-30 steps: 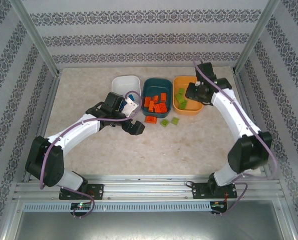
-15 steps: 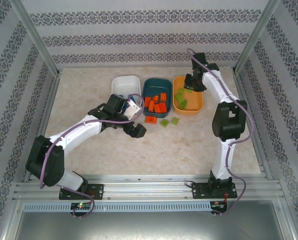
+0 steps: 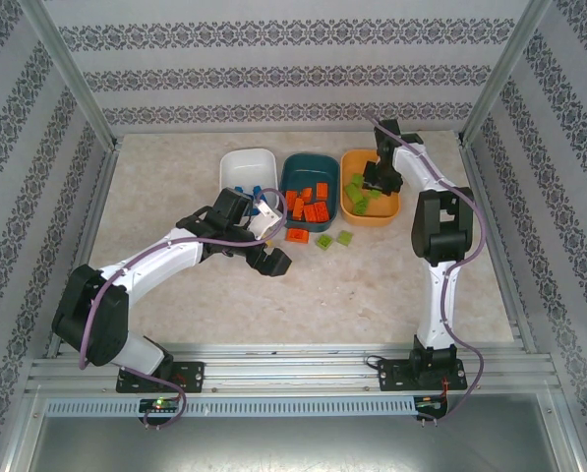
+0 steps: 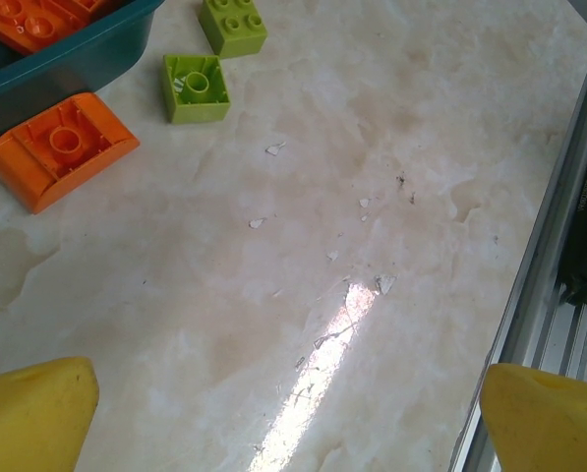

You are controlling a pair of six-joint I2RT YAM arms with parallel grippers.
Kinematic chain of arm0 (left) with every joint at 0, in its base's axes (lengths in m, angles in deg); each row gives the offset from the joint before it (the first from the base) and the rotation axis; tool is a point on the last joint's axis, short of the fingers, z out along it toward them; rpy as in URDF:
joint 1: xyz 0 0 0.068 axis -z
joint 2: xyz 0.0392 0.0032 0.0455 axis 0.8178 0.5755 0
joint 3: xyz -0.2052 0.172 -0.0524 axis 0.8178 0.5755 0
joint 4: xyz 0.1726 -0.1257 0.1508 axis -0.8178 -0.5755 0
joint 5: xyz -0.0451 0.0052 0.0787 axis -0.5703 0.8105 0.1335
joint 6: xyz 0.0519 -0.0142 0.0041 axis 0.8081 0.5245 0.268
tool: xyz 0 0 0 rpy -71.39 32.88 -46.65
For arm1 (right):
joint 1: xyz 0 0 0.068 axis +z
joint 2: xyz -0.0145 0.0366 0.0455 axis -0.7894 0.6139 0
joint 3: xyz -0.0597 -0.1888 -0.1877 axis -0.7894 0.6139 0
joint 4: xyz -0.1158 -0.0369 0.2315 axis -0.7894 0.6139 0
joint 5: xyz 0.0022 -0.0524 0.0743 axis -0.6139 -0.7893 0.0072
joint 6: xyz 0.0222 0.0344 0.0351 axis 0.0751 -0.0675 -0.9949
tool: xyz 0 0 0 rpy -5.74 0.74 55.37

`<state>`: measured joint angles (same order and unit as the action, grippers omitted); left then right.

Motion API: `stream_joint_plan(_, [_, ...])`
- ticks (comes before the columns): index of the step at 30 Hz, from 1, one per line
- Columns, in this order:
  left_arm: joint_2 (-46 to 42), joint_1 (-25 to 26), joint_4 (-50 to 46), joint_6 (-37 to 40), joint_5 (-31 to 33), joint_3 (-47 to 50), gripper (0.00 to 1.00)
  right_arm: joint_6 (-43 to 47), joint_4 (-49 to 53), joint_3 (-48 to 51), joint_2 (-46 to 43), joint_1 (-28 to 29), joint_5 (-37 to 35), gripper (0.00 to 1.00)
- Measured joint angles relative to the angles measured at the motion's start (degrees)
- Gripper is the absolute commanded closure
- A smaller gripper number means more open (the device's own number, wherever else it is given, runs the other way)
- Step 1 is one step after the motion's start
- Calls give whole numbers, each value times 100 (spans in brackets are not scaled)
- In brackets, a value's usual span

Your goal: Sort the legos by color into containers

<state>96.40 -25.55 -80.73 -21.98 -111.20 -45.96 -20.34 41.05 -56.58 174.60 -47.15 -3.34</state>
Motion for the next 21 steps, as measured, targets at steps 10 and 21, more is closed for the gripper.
stream_joint_plan(10, [0,0,0,20,4,0,0,-2,-92,245,11,-37,24,60])
stream_joint_plan(21, [0,37,-2,57,92,-2,0,0,-166,334,7,-37,66,50])
